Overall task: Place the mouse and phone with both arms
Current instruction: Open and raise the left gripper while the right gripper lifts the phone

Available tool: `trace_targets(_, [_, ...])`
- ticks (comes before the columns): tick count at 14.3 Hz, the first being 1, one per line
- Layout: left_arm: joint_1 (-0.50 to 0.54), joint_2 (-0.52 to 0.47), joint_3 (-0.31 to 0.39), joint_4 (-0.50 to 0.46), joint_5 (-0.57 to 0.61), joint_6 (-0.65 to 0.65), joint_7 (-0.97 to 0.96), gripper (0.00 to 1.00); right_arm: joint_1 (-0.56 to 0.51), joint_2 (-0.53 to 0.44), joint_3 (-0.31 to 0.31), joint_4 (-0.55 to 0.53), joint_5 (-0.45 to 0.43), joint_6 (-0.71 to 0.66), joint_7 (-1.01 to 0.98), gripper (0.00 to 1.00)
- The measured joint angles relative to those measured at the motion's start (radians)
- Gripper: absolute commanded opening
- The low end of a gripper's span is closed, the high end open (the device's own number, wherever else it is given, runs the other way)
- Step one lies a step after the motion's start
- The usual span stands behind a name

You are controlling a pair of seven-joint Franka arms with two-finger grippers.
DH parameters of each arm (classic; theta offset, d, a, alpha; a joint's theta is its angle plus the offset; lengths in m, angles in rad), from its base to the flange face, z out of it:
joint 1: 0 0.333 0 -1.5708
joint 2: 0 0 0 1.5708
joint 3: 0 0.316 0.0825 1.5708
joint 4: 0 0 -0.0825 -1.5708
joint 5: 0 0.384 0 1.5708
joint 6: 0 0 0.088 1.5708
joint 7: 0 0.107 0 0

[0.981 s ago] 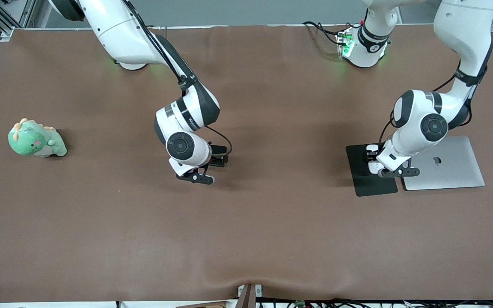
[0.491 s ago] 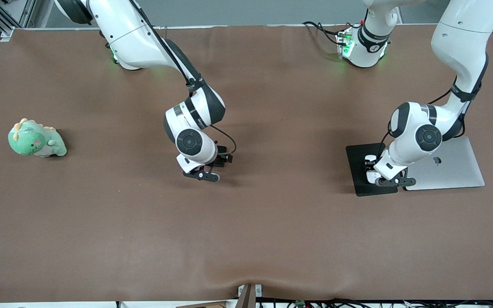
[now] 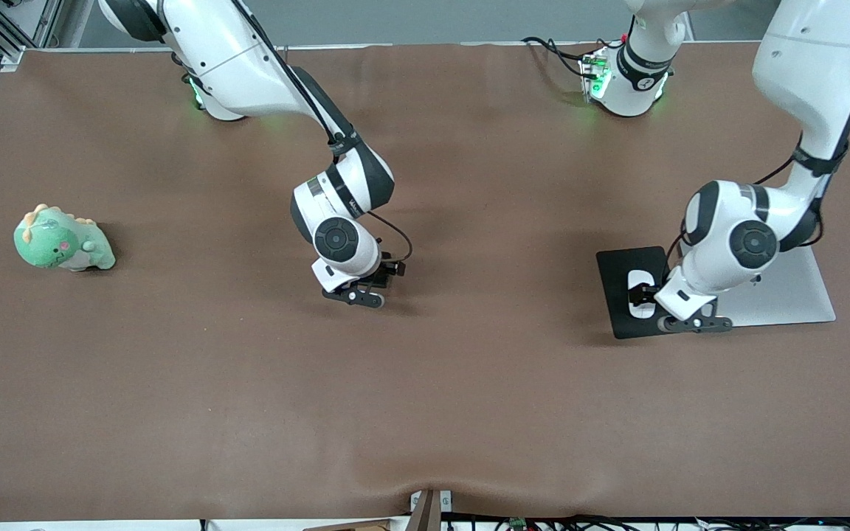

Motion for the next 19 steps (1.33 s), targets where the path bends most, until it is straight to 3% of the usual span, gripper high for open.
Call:
trace_targets(3, [0.000, -0.101, -0.006, 0.121, -0.007, -0.251, 0.002, 1.00, 0.004, 0.000, 0.000, -0.012, 0.000, 0.020, 0.000, 1.00])
trace_targets(6, [0.010, -0.206, -0.006, 0.207, -0.085, -0.444, 0.049, 1.00, 0.011, 0.001, 0.000, -0.032, 0.000, 0.057, 0.000, 1.00])
trace_targets(7, [0.021, -0.241, -0.006, 0.229, -0.117, -0.501, 0.069, 1.00, 0.014, 0.001, 0.000, -0.037, 0.000, 0.065, 0.000, 0.96])
trace_targets(8, [0.032, -0.276, -0.005, 0.251, -0.143, -0.556, 0.082, 1.00, 0.017, 0.002, 0.000, -0.040, 0.000, 0.068, 0.000, 0.68])
trace_targets(9, [0.040, -0.305, -0.004, 0.275, -0.158, -0.610, 0.086, 1.00, 0.018, 0.002, 0.000, -0.040, 0.000, 0.069, 0.000, 0.30])
trace_targets(11, [0.044, -0.341, -0.004, 0.335, -0.174, -0.725, 0.087, 1.00, 0.018, 0.002, -0.003, -0.040, 0.000, 0.068, 0.000, 0.00])
trace_targets(14, [0.044, -0.361, -0.005, 0.417, -0.221, -0.833, 0.086, 1.00, 0.012, -0.005, -0.015, -0.034, 0.000, 0.025, 0.000, 0.00])
trace_targets(19, [0.047, -0.386, -0.004, 0.430, -0.235, -0.849, 0.073, 1.00, -0.048, -0.081, -0.024, -0.020, 0.000, -0.107, 0.000, 0.00])
